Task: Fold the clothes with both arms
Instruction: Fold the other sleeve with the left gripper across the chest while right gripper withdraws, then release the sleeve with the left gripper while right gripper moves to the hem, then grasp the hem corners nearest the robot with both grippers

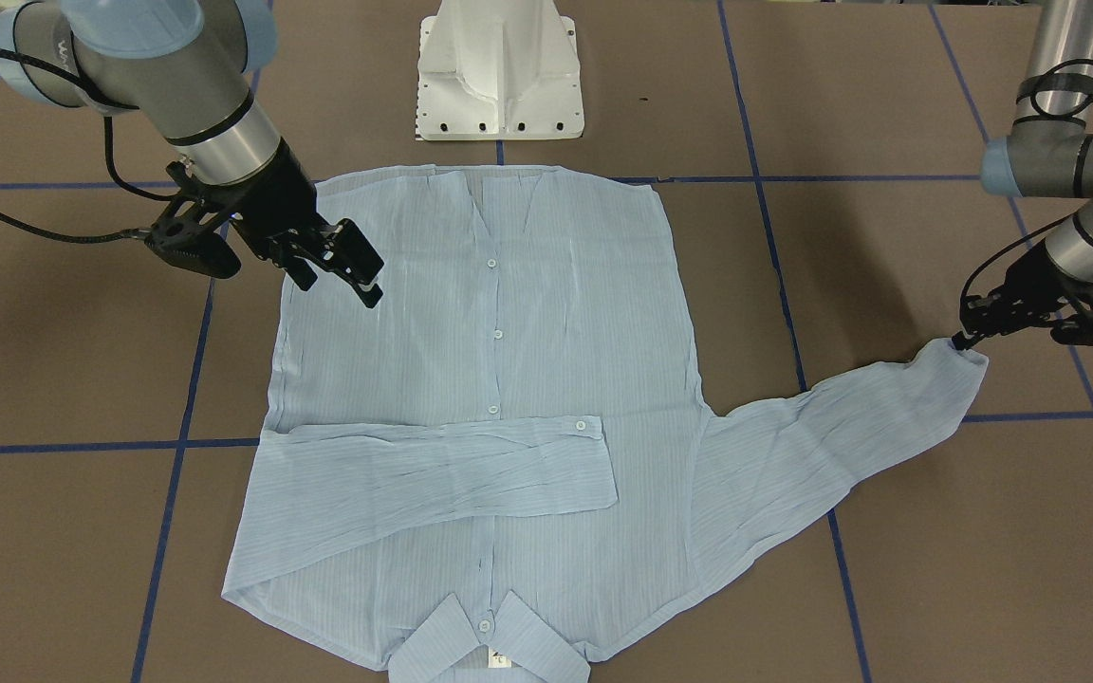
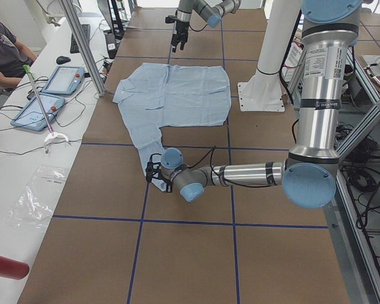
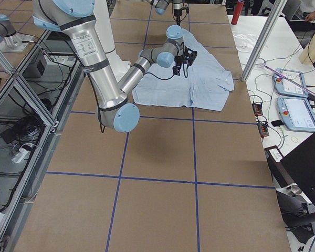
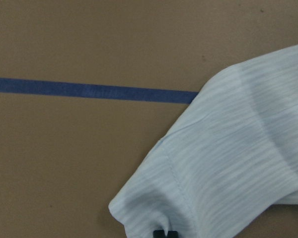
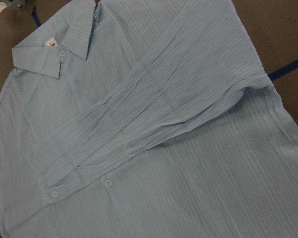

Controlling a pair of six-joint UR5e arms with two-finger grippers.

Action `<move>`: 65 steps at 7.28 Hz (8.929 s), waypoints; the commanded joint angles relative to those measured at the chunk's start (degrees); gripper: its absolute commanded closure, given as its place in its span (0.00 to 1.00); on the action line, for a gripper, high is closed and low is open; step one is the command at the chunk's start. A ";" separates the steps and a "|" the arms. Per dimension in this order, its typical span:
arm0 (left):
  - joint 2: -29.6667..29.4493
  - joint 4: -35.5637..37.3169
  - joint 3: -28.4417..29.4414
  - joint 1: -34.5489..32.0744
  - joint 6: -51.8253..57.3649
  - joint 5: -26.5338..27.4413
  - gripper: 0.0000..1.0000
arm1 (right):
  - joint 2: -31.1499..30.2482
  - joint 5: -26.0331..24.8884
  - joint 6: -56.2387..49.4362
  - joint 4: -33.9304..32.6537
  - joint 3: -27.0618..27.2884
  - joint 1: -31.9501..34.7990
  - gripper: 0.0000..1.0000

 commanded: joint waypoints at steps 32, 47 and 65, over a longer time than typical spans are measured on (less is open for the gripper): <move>-30.64 29.81 -28.40 27.25 -40.85 23.27 0.31 | -28.72 -36.33 34.81 -0.30 13.35 -37.88 0.19; -25.37 29.89 -32.53 26.89 -41.64 23.62 0.27 | -29.18 -36.07 34.72 -0.29 15.18 -38.59 1.00; -8.48 37.28 -35.61 49.57 -55.71 38.74 0.63 | -35.60 -36.15 33.84 -0.38 20.64 -38.32 1.00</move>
